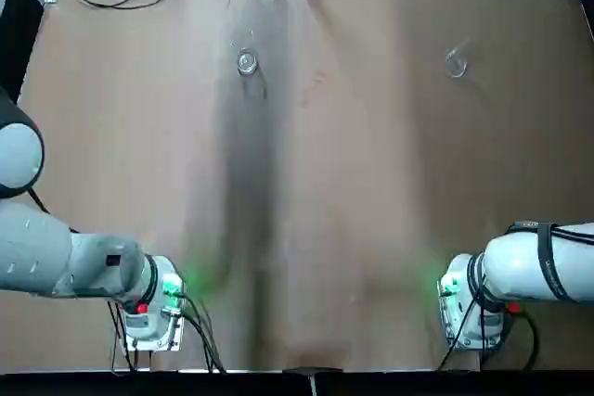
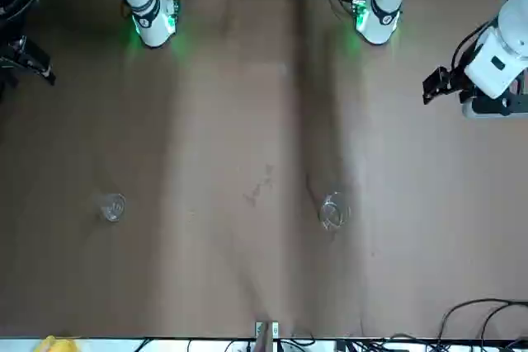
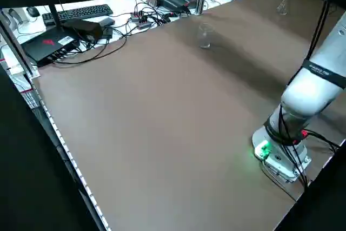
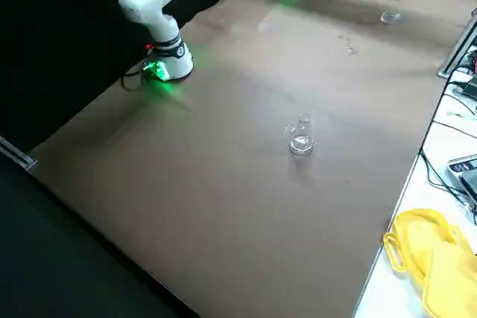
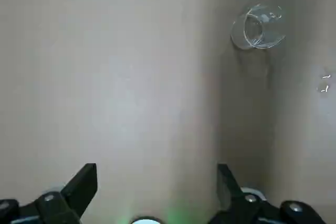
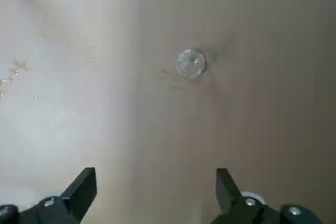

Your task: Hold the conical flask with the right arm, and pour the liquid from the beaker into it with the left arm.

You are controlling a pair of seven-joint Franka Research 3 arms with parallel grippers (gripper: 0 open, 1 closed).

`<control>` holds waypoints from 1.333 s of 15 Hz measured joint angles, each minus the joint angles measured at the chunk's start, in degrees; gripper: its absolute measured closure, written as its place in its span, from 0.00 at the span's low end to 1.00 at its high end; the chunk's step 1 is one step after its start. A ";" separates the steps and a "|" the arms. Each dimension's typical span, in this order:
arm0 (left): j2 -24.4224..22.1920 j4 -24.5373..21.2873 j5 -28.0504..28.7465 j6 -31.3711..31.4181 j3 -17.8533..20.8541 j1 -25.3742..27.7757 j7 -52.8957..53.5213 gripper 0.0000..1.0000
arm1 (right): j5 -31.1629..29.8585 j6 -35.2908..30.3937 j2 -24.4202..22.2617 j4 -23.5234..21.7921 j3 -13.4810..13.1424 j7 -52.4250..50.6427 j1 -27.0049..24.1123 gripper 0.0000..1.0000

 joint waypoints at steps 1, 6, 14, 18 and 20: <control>0.01 0.00 0.00 0.00 0.03 0.14 0.00 0.00 | 0.00 -0.01 0.00 0.00 0.00 0.00 0.00 0.00; 0.47 0.04 0.00 0.01 0.04 0.00 -0.06 0.00 | 0.00 -0.03 0.00 0.00 0.00 0.00 0.00 0.00; 9.02 0.17 -0.02 4.83 0.18 1.86 14.81 0.00 | 0.00 0.00 0.00 0.01 0.00 0.00 0.00 0.00; 14.24 0.41 -1.28 12.57 0.20 3.95 27.62 0.00 | 0.00 0.01 0.00 0.03 0.01 0.00 0.01 0.00; 16.67 1.19 -4.34 14.90 0.15 5.89 34.57 0.00 | 0.00 0.01 0.00 0.03 0.03 0.00 0.03 0.00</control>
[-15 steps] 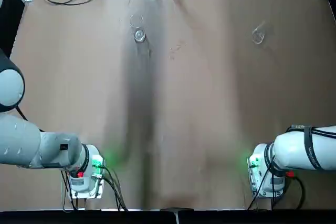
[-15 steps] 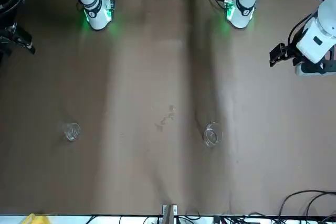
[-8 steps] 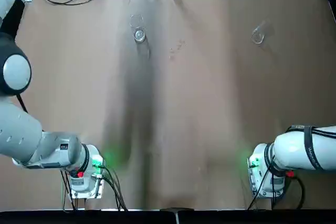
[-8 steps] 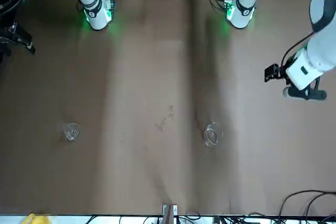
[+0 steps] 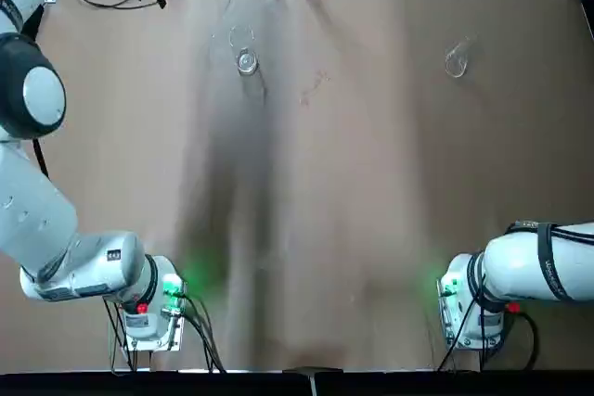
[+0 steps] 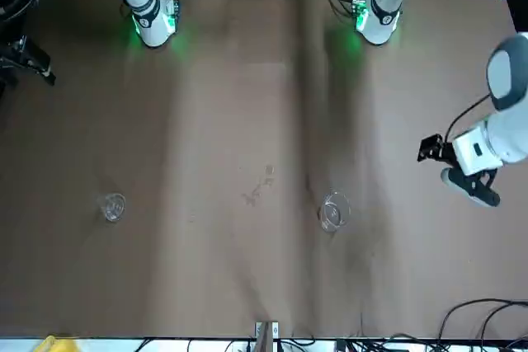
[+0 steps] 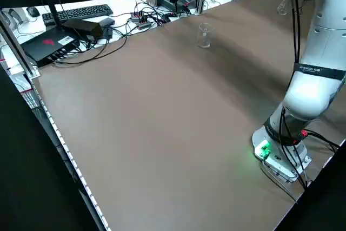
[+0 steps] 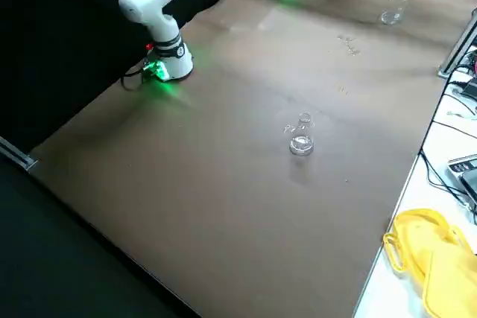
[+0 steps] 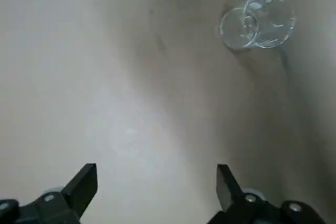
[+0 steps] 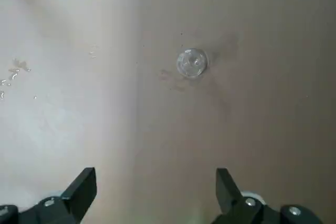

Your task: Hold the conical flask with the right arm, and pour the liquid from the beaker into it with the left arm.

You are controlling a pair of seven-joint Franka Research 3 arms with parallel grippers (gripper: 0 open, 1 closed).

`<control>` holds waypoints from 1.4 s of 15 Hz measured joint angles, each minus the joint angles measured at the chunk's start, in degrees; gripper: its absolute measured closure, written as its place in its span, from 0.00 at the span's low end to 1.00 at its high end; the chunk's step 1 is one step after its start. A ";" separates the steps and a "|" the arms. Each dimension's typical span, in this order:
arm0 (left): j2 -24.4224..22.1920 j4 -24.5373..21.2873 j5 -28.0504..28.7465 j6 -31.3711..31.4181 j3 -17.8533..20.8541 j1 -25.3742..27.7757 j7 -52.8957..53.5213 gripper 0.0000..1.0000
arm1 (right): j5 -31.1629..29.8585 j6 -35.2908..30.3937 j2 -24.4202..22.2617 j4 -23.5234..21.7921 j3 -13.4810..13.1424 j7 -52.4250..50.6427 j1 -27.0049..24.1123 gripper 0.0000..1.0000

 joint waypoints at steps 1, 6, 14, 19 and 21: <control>1.27 0.46 -1.84 1.18 0.00 1.13 4.40 0.00 | 0.00 0.00 0.00 0.00 0.00 0.00 0.00 0.00; 7.68 1.42 -14.03 6.13 0.00 6.46 26.60 0.00 | 0.00 -0.15 0.00 0.00 0.00 0.00 0.00 0.00; 18.38 1.74 -38.02 7.30 0.10 10.12 58.77 0.00 | 0.00 -0.15 0.00 0.00 0.01 0.00 0.01 0.00; 26.23 1.76 -55.78 7.26 0.21 10.83 83.39 0.00 | 0.00 -0.16 0.00 0.00 0.02 0.00 0.01 0.00; 28.76 1.77 -61.85 6.10 0.23 11.05 91.11 0.00 | 0.00 -0.16 0.00 0.00 0.02 0.00 0.01 0.00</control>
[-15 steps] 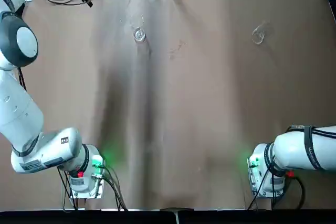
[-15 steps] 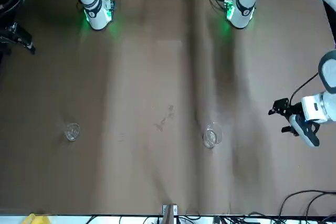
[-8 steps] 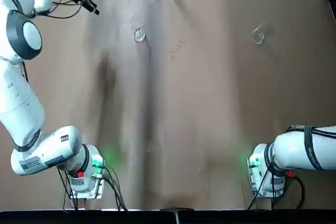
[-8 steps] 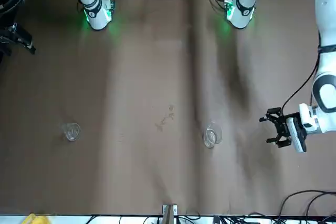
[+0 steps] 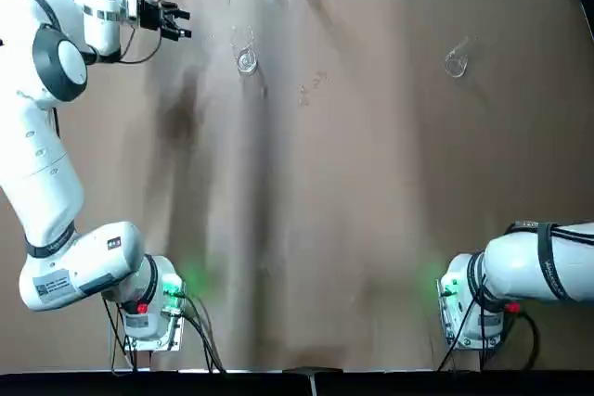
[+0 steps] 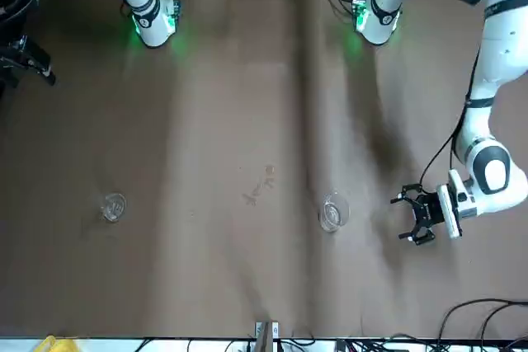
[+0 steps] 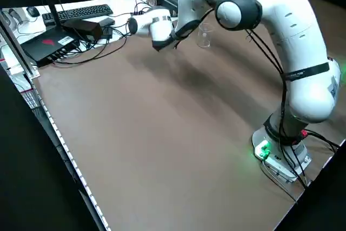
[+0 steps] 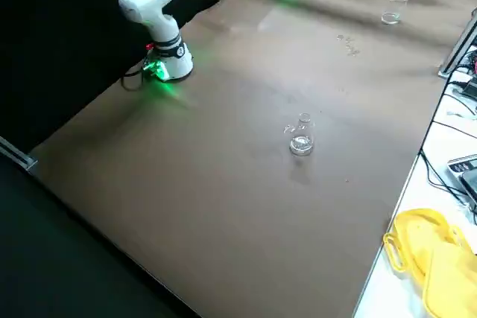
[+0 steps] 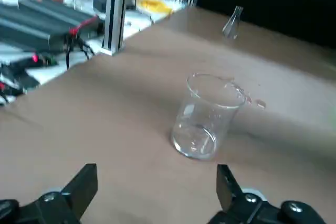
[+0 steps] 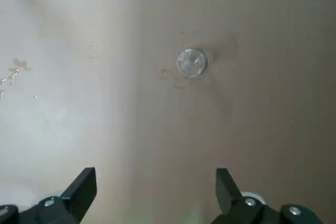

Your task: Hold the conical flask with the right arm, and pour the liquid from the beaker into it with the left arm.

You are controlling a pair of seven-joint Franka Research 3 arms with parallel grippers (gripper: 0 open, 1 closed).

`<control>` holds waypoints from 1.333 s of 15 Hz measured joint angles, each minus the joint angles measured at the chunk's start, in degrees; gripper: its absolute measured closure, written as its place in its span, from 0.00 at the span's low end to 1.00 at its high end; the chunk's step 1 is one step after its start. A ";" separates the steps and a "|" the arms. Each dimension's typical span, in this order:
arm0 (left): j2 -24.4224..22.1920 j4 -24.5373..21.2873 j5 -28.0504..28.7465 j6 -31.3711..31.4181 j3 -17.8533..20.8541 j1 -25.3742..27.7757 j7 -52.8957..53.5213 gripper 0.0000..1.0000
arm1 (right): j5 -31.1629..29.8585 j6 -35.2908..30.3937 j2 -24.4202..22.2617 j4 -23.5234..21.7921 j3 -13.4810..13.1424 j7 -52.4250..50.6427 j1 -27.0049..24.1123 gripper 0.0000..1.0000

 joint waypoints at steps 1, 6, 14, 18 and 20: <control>1.12 0.00 -2.00 -1.25 0.01 0.18 2.70 0.00 | 0.00 0.00 0.00 0.00 0.00 0.00 0.00 0.00; 6.19 0.04 -5.07 -4.38 -0.45 -0.65 6.42 0.00 | 0.00 0.01 0.00 0.00 0.11 -0.02 0.11 0.00; 9.42 0.25 -7.47 -4.26 -0.79 -4.29 15.20 0.00 | 0.16 0.27 0.47 -0.02 0.45 -0.06 0.35 0.00; 11.13 1.21 -10.22 -4.26 -0.82 -6.17 18.68 0.00 | 0.17 0.70 0.46 0.81 0.85 0.03 1.08 0.00; 12.45 1.78 -10.76 -4.26 -0.85 -7.01 19.62 0.00 | 0.17 0.70 0.46 1.07 0.80 0.04 1.09 0.00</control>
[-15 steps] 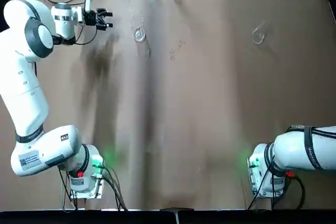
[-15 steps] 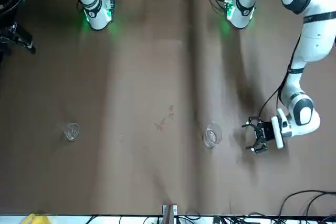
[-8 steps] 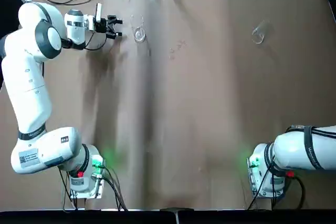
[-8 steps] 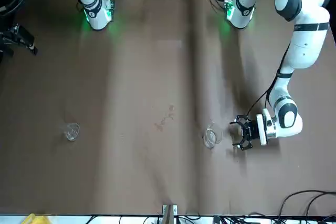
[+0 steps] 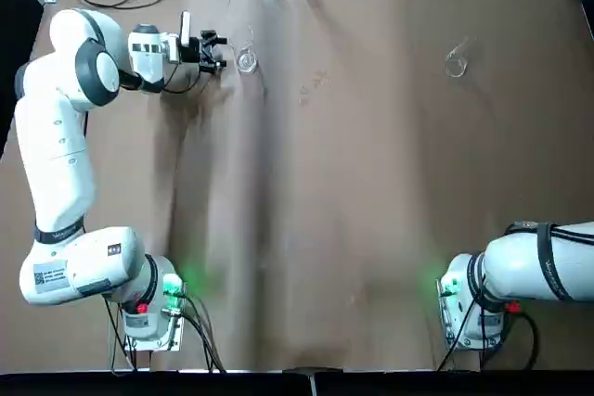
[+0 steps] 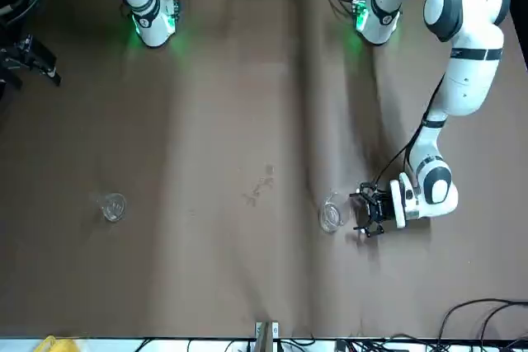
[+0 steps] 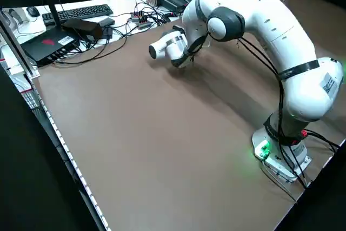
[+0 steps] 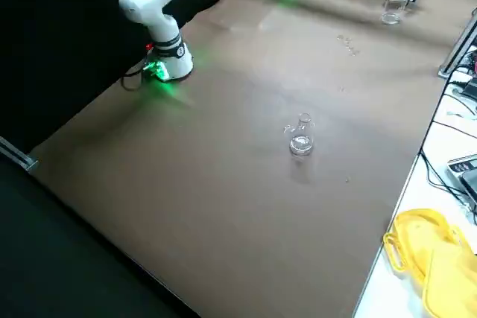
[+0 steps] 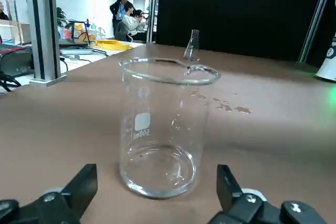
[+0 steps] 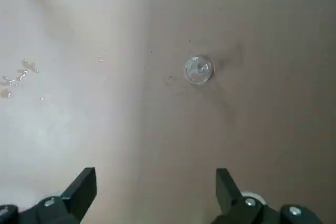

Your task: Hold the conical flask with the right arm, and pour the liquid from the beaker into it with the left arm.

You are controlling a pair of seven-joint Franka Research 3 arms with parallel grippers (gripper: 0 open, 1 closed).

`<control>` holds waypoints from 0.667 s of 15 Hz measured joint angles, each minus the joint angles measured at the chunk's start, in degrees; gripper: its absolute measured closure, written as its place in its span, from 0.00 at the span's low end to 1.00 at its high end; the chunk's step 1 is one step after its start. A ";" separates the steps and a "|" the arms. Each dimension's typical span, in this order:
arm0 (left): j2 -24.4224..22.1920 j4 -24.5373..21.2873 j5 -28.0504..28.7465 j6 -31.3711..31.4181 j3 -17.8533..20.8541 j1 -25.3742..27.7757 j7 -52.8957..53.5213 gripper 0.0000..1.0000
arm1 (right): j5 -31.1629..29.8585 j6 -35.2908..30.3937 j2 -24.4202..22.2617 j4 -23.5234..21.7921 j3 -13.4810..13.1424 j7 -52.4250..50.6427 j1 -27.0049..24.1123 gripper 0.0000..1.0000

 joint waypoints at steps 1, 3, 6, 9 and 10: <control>0.34 0.08 -0.74 0.00 -0.01 -0.32 0.75 0.00 | 0.00 0.00 0.00 0.00 -0.01 0.00 0.00 0.00; 0.96 0.30 -1.69 0.01 0.04 -1.37 2.58 0.01 | 0.00 0.00 0.00 0.00 0.00 0.00 0.03 0.00; 1.61 1.22 -5.30 0.45 0.11 -2.93 5.17 0.00 | 0.00 0.01 0.01 0.00 -0.02 0.00 0.04 0.00; 1.95 2.54 -9.44 2.11 0.30 -4.38 5.46 0.00 | 0.00 0.02 0.08 0.00 -0.12 0.00 0.02 0.00; 2.10 2.78 -9.72 2.56 0.34 -4.66 5.46 0.00 | 0.00 0.02 0.18 -0.01 -0.11 0.00 0.03 0.00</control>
